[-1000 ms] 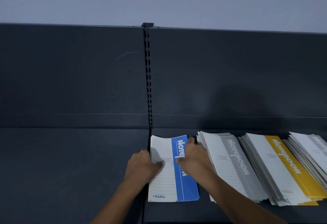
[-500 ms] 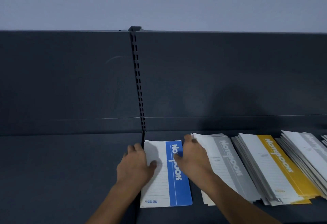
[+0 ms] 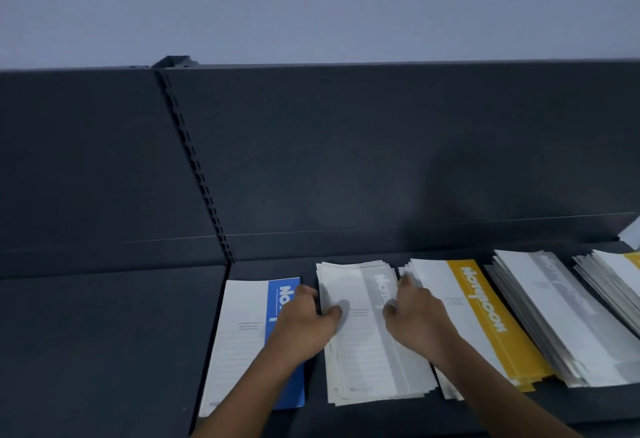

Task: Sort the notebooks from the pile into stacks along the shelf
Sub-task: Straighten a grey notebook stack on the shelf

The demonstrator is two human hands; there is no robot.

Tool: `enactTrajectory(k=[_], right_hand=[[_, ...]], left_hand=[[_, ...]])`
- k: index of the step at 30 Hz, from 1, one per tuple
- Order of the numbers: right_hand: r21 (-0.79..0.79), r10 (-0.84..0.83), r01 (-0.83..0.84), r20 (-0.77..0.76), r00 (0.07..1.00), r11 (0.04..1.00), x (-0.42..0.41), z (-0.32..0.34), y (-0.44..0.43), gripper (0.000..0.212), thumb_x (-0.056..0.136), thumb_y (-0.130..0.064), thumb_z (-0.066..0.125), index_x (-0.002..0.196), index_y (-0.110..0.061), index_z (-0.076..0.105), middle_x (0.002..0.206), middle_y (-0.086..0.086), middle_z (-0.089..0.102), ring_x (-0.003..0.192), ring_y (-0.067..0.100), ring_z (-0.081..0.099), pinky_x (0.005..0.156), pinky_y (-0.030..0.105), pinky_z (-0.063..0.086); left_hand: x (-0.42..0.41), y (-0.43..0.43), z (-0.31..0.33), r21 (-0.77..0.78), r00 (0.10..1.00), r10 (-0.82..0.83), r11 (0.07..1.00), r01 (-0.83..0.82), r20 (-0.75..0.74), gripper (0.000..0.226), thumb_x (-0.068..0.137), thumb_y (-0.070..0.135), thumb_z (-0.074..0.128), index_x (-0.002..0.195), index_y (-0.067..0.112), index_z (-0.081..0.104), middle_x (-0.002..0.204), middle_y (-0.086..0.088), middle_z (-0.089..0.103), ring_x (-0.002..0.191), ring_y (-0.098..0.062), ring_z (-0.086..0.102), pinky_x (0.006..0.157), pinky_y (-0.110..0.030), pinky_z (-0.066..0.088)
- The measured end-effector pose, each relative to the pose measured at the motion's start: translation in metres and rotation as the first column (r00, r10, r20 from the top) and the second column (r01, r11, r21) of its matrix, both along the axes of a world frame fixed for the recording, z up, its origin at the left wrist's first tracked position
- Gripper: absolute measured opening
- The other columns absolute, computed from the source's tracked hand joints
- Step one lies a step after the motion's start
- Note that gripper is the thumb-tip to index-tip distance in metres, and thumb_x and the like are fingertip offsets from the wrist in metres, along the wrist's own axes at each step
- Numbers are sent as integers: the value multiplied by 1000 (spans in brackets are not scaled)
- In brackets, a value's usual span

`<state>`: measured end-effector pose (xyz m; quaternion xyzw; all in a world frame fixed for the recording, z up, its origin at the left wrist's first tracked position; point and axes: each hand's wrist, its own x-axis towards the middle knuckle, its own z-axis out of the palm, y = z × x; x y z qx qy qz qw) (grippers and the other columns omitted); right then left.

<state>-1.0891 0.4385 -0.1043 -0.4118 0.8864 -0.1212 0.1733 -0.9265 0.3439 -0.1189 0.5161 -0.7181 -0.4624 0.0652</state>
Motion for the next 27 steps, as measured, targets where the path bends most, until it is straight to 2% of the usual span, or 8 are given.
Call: enactTrajectory(k=[6, 12, 15, 17, 18, 20, 23, 27], right_hand=[[19, 74, -76, 85, 994, 997, -7, 0, 5, 20, 99, -23, 51, 115, -13, 45, 103, 3, 60, 98, 22, 66, 79, 30, 52], [25, 95, -103, 208, 973, 994, -17, 4, 7, 34, 99, -26, 50, 128, -10, 41, 93, -3, 52, 87, 18, 57, 70, 27, 41], [-40, -2, 19, 400, 916, 999, -21, 7, 7, 69, 97, -27, 50, 154, -14, 13, 118, 6, 62, 98, 22, 64, 73, 28, 43], [-140, -41, 158, 608, 793, 977, -24, 10, 9, 90, 93, -20, 57, 157, -25, -7, 129, 4, 61, 105, 19, 64, 75, 28, 46], [-179, -39, 227, 700, 713, 957, -26, 13, 9, 96, 89, -14, 62, 157, -29, -5, 126, 1, 61, 104, 16, 63, 75, 28, 48], [-253, 2, 311, 779, 628, 916, -30, 17, 13, 86, 80, -6, 70, 149, -29, 25, 120, -3, 64, 104, 13, 63, 79, 29, 53], [-350, 71, 290, 736, 673, 891, -29, 21, 21, 54, 77, -3, 71, 119, -32, 55, 106, -9, 71, 101, 12, 67, 88, 38, 58], [-457, 168, 259, 704, 690, 851, -23, 18, 35, 58, 75, 2, 68, 118, -36, 57, 104, -12, 73, 101, 9, 69, 88, 39, 59]], left_hand=[[-24, 2, 0, 174, 970, 242, 955, -239, 2, 35, 81, 38, 69, 105, 15, 54, 103, 1, 64, 91, -11, 61, 65, -26, 46], [-46, 12, 10, 285, 944, 317, 917, -280, -90, 28, 80, 30, 72, 96, 17, 54, 101, -1, 66, 90, -15, 62, 78, -31, 51], [-43, 20, 16, 341, 913, 355, 899, -275, -199, 39, 74, 33, 74, 106, 19, 58, 110, -3, 69, 100, -20, 66, 91, -38, 54], [-34, 27, 19, 359, 889, 339, 907, -222, -307, 45, 74, 39, 75, 115, 25, 60, 113, 3, 71, 105, -17, 68, 98, -41, 54], [-29, 30, 20, 347, 875, 320, 918, -193, -362, 41, 79, 37, 75, 117, 29, 61, 111, 8, 72, 105, -15, 69, 98, -42, 54], [-19, 34, 20, 330, 842, 308, 929, -166, -443, 30, 89, 26, 70, 117, 32, 62, 107, 14, 73, 105, -13, 70, 96, -41, 56], [-10, 37, 22, 292, 813, 268, 948, -126, -517, 36, 87, 21, 69, 122, 27, 60, 115, 4, 72, 108, -17, 69, 93, -41, 56], [-4, 41, 21, 227, 819, 191, 971, -76, -541, 51, 72, 25, 72, 121, 20, 61, 112, -2, 71, 109, -21, 67, 89, -36, 54]])
